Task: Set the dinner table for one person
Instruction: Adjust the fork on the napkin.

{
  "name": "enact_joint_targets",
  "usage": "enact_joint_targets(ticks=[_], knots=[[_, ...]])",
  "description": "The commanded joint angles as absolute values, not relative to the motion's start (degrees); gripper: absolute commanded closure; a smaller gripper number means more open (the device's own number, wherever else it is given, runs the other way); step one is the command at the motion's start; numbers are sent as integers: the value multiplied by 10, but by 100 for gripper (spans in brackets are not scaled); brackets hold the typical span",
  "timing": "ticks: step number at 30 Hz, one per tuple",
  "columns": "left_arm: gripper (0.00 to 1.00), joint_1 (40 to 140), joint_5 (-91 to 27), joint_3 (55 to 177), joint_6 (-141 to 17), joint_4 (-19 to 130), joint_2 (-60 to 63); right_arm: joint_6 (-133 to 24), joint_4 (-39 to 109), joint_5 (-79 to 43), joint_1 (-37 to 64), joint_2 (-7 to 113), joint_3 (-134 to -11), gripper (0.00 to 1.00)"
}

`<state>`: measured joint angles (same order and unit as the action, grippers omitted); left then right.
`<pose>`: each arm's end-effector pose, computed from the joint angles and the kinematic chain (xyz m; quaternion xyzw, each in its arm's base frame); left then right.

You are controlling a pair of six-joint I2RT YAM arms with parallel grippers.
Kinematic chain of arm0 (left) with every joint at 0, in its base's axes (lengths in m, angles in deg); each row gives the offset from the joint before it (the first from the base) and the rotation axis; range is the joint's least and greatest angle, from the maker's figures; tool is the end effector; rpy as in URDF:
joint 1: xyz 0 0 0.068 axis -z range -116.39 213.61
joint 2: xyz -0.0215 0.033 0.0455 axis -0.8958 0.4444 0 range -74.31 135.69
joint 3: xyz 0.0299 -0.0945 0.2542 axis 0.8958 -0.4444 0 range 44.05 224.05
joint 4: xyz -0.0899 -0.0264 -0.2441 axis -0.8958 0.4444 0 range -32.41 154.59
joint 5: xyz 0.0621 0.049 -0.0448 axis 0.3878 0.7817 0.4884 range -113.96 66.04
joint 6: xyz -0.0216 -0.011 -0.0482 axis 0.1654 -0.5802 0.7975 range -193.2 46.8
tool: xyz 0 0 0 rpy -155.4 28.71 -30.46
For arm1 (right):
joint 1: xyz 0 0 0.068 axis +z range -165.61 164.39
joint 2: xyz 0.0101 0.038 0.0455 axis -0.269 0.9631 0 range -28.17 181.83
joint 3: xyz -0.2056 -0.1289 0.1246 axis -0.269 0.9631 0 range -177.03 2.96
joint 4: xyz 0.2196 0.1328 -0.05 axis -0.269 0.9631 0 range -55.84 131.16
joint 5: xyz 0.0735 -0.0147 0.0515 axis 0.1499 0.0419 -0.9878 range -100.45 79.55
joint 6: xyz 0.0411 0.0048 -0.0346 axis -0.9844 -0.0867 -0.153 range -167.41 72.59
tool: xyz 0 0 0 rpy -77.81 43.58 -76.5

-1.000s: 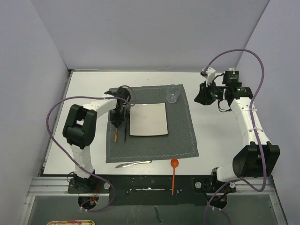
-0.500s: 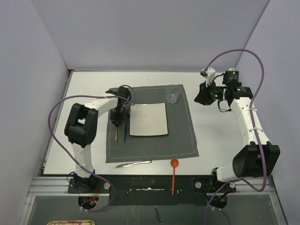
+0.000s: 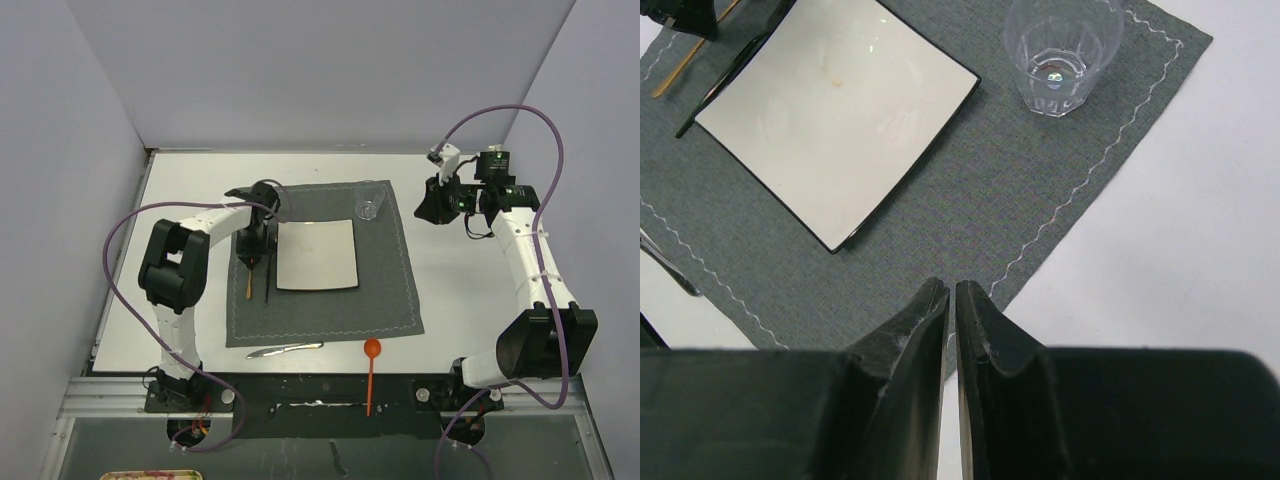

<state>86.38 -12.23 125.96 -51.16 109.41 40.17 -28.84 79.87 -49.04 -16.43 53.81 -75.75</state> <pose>0.3522 -0.1399 0.1641 0.0013 0.9936 0.0758 0.0839 0.2982 0.0179 0.3440 -0.2507 0.8556 0.2494 0.3781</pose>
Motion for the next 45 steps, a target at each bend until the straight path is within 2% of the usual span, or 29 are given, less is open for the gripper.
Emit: enact_joint_targets(ticks=[1,6,12,21,31,45], knots=[[97,856,-133,1282,-514,1100,405,-295,779,-507,-169,526,-764,89],[89,852,-140,1286,-518,1103,410,-295,780,-508,-169,525,-764,89],[84,847,-154,1288,-521,1103,416,-298,780,-511,-171,526,-767,89],[83,844,-154,1300,-523,1106,415,-297,779,-511,-171,527,-763,89],[81,854,-120,1335,-537,1105,355,-296,781,-515,-172,528,-767,89],[83,875,-172,1293,-525,1078,361,-296,787,-510,-175,515,-769,89]])
